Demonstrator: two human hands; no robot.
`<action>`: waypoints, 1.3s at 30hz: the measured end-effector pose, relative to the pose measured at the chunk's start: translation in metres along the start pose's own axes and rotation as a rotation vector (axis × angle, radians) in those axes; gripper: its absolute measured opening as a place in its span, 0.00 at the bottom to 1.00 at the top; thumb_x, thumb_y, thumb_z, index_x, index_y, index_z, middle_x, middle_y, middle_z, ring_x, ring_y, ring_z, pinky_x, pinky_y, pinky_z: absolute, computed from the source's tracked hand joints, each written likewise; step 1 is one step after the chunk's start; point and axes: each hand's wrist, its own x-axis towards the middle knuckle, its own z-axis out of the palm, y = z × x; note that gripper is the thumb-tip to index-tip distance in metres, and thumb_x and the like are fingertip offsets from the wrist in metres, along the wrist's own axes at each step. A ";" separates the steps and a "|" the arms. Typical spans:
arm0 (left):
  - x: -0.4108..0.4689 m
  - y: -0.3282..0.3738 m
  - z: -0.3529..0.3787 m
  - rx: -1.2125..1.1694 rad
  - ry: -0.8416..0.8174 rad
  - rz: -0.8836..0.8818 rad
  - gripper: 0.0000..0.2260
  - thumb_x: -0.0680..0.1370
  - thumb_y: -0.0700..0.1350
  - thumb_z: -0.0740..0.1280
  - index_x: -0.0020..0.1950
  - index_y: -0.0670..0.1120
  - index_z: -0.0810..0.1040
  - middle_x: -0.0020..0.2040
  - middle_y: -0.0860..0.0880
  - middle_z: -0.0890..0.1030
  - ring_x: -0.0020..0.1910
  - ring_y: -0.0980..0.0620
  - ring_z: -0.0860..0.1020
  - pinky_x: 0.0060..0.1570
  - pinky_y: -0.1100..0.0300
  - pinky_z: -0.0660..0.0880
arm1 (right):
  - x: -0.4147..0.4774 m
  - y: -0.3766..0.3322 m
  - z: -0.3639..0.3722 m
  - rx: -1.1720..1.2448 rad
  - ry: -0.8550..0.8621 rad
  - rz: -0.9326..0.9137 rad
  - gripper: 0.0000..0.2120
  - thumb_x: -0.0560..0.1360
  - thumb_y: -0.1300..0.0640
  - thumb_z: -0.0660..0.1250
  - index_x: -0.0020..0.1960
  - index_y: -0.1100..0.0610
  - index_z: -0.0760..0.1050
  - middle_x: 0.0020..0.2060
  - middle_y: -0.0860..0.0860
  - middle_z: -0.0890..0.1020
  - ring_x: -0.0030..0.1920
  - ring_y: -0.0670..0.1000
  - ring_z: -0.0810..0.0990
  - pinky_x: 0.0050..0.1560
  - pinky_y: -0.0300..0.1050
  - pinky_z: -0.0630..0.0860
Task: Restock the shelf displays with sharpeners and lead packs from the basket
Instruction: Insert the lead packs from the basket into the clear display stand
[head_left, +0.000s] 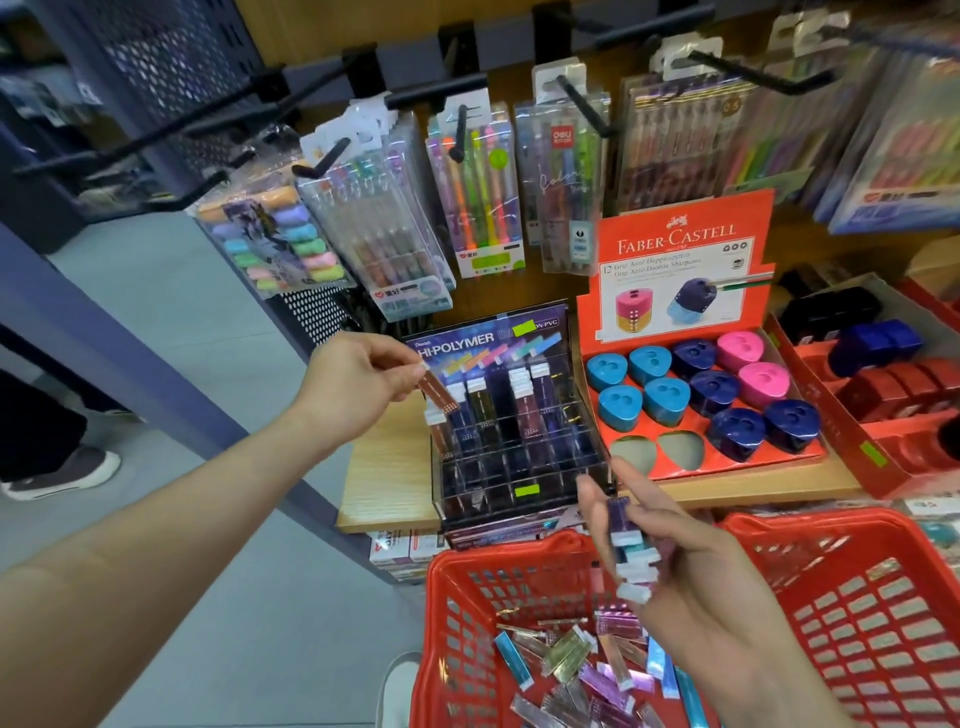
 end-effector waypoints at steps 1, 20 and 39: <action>0.001 0.000 0.000 0.001 0.002 0.011 0.02 0.74 0.40 0.72 0.44 0.47 0.84 0.36 0.50 0.84 0.36 0.53 0.82 0.43 0.59 0.80 | 0.000 0.001 0.000 -0.002 -0.007 -0.012 0.54 0.38 0.76 0.81 0.65 0.63 0.74 0.57 0.71 0.79 0.54 0.63 0.83 0.43 0.51 0.83; -0.010 -0.012 0.001 0.386 -0.131 0.288 0.02 0.74 0.46 0.72 0.43 0.52 0.81 0.34 0.60 0.79 0.37 0.63 0.78 0.45 0.66 0.74 | -0.004 0.010 0.006 0.051 -0.052 0.116 0.56 0.41 0.66 0.86 0.68 0.55 0.74 0.56 0.59 0.83 0.35 0.51 0.84 0.23 0.38 0.77; -0.016 -0.030 0.020 0.802 -0.140 0.523 0.09 0.78 0.51 0.65 0.52 0.46 0.78 0.46 0.50 0.79 0.46 0.50 0.77 0.44 0.56 0.73 | -0.003 0.031 0.017 -0.155 -0.041 0.134 0.44 0.46 0.60 0.86 0.61 0.65 0.79 0.48 0.57 0.83 0.34 0.48 0.81 0.20 0.33 0.70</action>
